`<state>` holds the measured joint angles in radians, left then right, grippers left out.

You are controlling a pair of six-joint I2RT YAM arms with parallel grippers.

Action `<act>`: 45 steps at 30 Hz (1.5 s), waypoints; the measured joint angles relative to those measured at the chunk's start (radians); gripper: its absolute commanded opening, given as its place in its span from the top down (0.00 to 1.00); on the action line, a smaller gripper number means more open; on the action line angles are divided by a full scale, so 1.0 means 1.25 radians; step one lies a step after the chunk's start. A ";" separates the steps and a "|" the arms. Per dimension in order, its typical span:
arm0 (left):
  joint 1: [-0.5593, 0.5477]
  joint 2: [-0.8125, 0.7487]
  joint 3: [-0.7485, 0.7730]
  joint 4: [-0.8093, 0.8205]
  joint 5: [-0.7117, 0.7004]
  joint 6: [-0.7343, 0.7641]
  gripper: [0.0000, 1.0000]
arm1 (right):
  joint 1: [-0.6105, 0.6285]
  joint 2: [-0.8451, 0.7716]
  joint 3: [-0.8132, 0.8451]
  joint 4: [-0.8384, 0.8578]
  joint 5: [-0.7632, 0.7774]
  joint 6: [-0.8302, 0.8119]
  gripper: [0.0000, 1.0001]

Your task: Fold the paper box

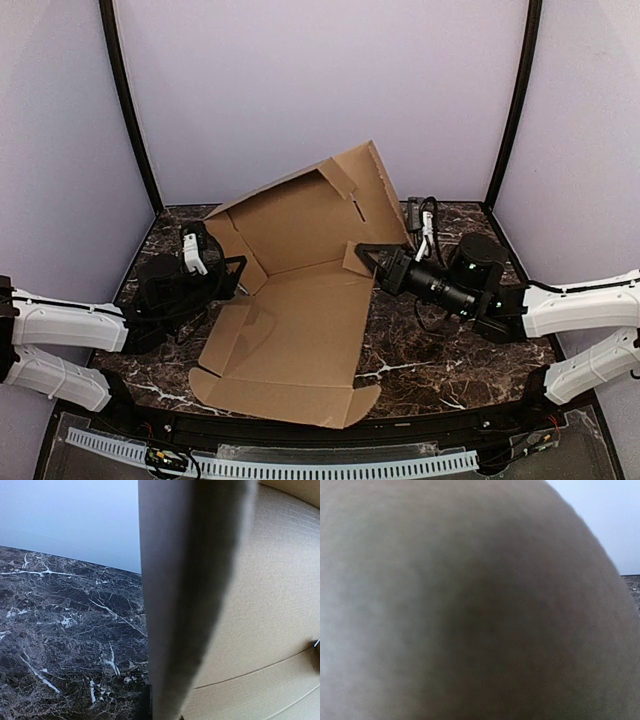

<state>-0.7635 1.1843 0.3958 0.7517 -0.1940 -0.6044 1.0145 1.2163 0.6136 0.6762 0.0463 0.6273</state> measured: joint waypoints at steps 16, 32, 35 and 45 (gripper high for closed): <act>-0.004 -0.048 0.013 -0.053 0.013 0.098 0.99 | 0.020 -0.089 0.009 -0.242 0.087 -0.070 1.00; -0.021 -0.090 0.049 -0.144 -0.141 0.215 0.99 | 0.032 -0.381 -0.075 -0.407 -0.024 -0.097 1.00; -0.021 -0.089 0.049 -0.157 -0.186 0.220 0.99 | 0.045 -0.389 -0.076 -0.388 -0.077 -0.095 1.00; -0.021 -0.087 0.036 -0.163 -0.284 0.207 0.99 | 0.128 -0.262 -0.051 -0.349 -0.109 -0.095 1.00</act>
<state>-0.7902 1.0752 0.4404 0.5480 -0.5491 -0.3454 1.1744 0.8883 0.5495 0.2394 -0.0898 0.5083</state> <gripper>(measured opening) 0.009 0.001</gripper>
